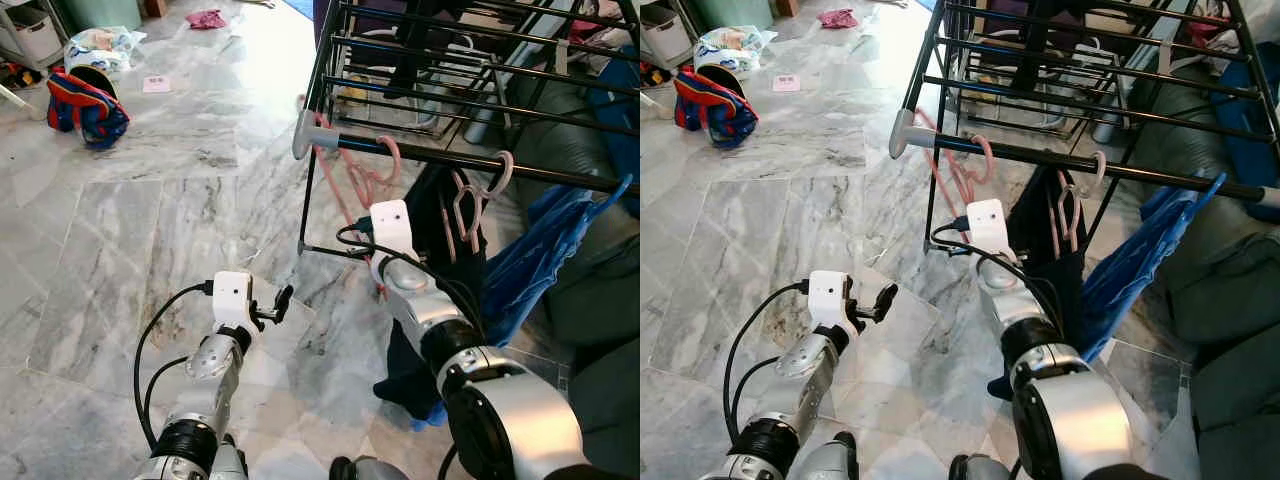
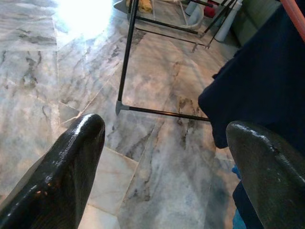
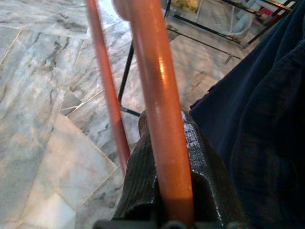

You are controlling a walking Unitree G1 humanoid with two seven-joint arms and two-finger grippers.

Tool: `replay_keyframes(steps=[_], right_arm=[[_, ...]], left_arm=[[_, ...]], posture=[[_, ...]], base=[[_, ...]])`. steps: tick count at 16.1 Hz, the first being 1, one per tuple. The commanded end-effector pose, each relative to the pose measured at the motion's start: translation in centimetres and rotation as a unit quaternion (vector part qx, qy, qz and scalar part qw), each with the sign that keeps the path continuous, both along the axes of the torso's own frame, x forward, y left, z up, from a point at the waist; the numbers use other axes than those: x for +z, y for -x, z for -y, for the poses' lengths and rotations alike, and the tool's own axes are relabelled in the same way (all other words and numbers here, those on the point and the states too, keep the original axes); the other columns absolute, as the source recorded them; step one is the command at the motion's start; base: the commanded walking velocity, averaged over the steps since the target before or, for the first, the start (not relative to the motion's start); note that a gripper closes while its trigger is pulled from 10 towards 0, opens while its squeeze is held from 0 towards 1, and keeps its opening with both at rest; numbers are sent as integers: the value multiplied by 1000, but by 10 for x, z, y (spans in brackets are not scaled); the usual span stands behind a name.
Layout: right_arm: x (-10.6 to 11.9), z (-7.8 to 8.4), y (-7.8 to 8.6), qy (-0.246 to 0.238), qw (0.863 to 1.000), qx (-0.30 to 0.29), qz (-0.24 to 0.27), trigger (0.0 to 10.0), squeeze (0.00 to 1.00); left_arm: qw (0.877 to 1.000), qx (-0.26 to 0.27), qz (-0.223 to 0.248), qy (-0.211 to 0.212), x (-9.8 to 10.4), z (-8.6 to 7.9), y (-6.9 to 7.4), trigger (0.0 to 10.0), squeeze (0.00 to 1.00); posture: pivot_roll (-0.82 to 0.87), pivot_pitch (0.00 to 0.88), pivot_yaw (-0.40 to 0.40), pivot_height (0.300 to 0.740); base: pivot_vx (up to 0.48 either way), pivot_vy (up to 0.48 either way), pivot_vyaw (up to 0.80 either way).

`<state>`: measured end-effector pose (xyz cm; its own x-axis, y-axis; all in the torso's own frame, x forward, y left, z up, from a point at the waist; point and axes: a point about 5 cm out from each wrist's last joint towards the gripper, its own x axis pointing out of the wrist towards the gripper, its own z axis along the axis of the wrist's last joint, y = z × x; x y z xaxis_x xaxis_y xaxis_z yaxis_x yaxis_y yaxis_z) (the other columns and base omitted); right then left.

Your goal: Hang hanger

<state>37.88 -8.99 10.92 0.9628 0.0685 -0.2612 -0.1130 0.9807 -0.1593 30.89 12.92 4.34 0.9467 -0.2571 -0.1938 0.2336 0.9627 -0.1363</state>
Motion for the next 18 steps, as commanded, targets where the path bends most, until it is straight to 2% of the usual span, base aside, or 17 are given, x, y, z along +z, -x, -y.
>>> replay_keyframes(steps=[1, 2, 3, 4, 16, 17, 18], right_arm=[[-3, 6, 2, 2, 1000, -9, 0, 10000, 0], [-5, 8, 2, -4, 1000, -14, 1, 10000, 43], [-5, 8, 3, -5, 1000, -15, 1, 10000, 557], [-4, 8, 2, -11, 1000, -15, 0, 10000, 1000], [6, 5, -3, -31, 999, -15, 6, 10000, 1000], [11, 6, -5, -40, 999, -18, 8, 10000, 741], [16, 6, -8, -49, 999, -19, 11, 10000, 0]], left_arm=[[1000, -3, -2, 2, -4, -1, 4, 10000, 0], [1000, -5, -3, 0, -4, -2, 5, 10000, 0], [1000, -6, -3, 0, -4, -2, 5, 10000, 0], [1000, -7, -3, 0, -4, -1, 5, 10000, 0], [1000, -11, -4, -2, -4, 2, 4, 10000, 0], [1000, -11, -4, -3, -4, 2, 4, 10000, 0], [1000, -11, -4, -3, -4, 2, 4, 10000, 0]], posture=[[139, 207, -81, 740], [139, 207, -81, 740], [139, 207, -81, 740], [137, 205, -79, 740], [142, 197, -85, 740], [142, 197, -85, 740], [142, 198, -82, 740]], base=[[0, 0, 0], [0, 0, 0], [0, 0, 0], [0, 0, 0], [0, 0, 0], [0, 0, 0], [0, 0, 0]])
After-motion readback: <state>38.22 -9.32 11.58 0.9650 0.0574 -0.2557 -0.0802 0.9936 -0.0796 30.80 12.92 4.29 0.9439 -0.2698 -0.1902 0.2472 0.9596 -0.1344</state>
